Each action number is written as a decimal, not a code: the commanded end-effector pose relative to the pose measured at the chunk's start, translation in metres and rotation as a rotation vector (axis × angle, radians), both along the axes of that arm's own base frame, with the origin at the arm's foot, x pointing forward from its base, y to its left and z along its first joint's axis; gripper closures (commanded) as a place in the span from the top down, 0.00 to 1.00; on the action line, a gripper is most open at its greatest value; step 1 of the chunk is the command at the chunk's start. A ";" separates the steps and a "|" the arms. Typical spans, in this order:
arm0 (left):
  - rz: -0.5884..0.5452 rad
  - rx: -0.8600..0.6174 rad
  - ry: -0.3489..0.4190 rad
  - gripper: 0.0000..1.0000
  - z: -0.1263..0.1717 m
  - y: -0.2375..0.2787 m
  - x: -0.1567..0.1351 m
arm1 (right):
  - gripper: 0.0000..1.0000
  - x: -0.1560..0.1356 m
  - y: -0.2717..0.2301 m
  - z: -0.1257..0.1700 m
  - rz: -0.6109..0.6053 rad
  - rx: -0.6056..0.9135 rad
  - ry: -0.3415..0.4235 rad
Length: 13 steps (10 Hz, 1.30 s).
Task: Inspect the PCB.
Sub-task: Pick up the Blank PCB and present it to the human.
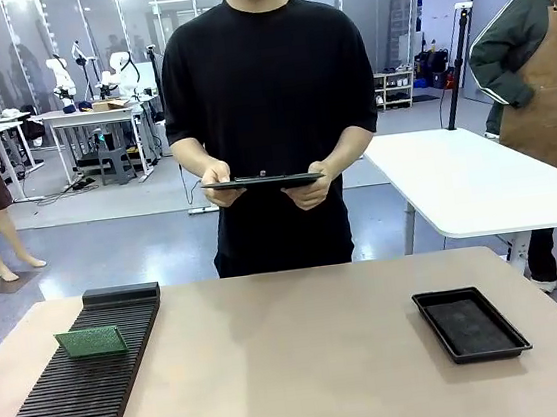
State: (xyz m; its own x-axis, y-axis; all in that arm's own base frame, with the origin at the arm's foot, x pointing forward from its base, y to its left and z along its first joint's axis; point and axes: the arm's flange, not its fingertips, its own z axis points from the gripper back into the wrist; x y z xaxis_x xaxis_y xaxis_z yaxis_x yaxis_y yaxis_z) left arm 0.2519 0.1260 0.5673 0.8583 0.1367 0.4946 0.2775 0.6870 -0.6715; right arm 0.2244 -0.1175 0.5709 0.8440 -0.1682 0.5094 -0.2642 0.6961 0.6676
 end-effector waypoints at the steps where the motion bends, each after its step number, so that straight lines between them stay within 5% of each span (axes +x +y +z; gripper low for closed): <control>1: -0.038 0.385 -0.083 1.00 0.045 -0.024 0.003 | 1.00 -0.001 0.000 0.000 0.008 -0.003 -0.006; 3: -0.195 0.773 -0.121 1.00 0.066 -0.058 0.030 | 1.00 -0.001 0.000 0.000 0.008 -0.003 -0.006; 6: -0.484 1.236 -0.286 1.00 0.050 -0.119 0.082 | 1.00 -0.001 0.000 0.000 0.008 -0.003 -0.006; 9: -0.810 1.347 -0.388 1.00 0.004 -0.142 0.110 | 1.00 -0.001 0.000 0.000 0.008 -0.003 -0.006; 12: -0.821 1.245 -0.432 1.00 -0.009 -0.146 0.113 | 1.00 -0.001 0.000 0.000 0.008 -0.003 -0.006; 13: -0.857 1.333 -0.368 1.00 -0.009 -0.157 0.116 | 1.00 -0.001 0.000 0.000 0.008 -0.003 -0.006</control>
State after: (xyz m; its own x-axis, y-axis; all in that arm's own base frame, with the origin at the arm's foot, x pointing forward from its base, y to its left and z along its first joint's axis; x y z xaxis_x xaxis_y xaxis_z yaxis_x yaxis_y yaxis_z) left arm 0.3687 -0.0235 0.5537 0.2575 -0.9628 0.0815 0.8639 0.2672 0.4271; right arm 0.2245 -0.1181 0.5711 0.8447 -0.1696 0.5076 -0.2610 0.6975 0.6674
